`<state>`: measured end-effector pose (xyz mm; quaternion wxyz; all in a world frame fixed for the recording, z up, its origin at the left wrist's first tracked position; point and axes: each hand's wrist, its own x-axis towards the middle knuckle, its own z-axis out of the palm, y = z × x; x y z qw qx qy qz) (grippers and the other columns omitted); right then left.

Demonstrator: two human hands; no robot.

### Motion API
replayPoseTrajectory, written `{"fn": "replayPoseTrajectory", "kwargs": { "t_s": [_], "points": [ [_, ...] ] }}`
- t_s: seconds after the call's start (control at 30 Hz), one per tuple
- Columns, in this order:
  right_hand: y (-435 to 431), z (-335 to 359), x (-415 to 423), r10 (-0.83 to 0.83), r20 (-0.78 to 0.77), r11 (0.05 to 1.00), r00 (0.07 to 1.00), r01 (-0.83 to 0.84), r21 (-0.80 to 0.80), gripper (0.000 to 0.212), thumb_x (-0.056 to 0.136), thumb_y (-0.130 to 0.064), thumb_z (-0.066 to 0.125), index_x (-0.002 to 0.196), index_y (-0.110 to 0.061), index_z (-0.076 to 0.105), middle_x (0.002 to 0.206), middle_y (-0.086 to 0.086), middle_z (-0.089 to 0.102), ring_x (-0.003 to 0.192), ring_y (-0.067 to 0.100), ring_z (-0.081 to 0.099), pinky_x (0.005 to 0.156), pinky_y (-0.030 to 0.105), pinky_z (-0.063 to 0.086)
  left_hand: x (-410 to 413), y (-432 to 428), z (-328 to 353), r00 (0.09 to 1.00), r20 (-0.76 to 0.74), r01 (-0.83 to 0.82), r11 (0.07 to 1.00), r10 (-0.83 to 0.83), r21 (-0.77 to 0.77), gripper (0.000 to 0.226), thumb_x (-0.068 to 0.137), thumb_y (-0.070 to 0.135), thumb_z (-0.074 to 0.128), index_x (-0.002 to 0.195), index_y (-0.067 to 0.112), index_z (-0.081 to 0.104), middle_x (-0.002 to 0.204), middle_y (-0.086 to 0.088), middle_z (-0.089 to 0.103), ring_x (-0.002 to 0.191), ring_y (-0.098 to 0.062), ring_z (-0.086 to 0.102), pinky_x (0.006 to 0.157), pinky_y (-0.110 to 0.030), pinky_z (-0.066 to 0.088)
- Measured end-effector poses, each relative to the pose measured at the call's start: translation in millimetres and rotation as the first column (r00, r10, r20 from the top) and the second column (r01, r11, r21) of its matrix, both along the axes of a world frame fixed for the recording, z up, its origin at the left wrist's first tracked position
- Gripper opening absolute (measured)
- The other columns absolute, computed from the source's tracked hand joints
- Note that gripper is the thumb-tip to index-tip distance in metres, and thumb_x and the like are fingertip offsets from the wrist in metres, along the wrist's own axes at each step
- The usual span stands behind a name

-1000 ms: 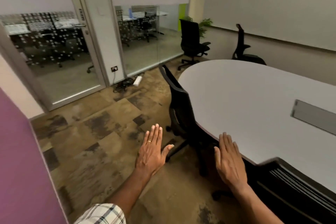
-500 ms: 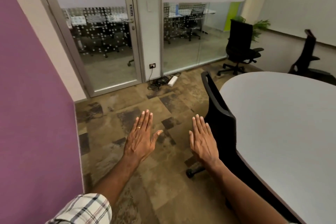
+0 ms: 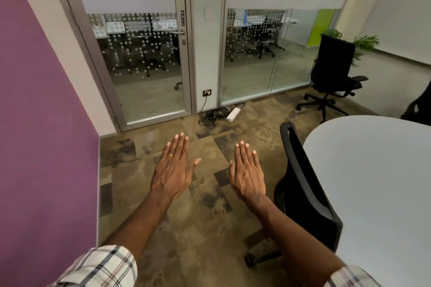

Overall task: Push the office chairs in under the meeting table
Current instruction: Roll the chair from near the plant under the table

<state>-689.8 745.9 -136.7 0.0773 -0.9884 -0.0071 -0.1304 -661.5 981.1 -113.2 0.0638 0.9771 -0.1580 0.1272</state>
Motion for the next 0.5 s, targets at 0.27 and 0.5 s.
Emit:
{"fn": "replayPoseTrajectory", "kwargs": {
  "t_s": [0.27, 0.5],
  "points": [
    [0, -1, 136, -0.081, 0.018, 0.997, 0.997, 0.081, -0.014, 0.059, 0.110, -0.035, 0.019, 0.161, -0.008, 0.013, 0.170, 0.009, 0.007, 0.157, 0.019, -0.001, 0.129, 0.041, 0.002, 150, -11, 0, 0.994, -0.006, 0.110, 0.994, -0.110, 0.000, 0.081, 0.102, 0.062, -0.001, 0.163, 0.008, -0.008, 0.170, -0.009, -0.016, 0.157, -0.020, -0.020, 0.127, -0.034, -0.014],
    [-7, 18, 247, -0.232, 0.034, 0.973, 0.972, 0.232, 0.019, 0.060, 0.109, -0.037, 0.017, 0.162, -0.009, 0.012, 0.170, 0.008, 0.006, 0.157, 0.018, -0.002, 0.129, 0.039, 0.003, 275, -26, 14, 0.964, -0.036, 0.262, 0.965, -0.263, -0.031, 0.096, 0.089, 0.067, -0.025, 0.163, 0.008, -0.010, 0.170, -0.011, -0.019, 0.158, -0.022, -0.020, 0.130, -0.039, -0.007]
  ]
}}
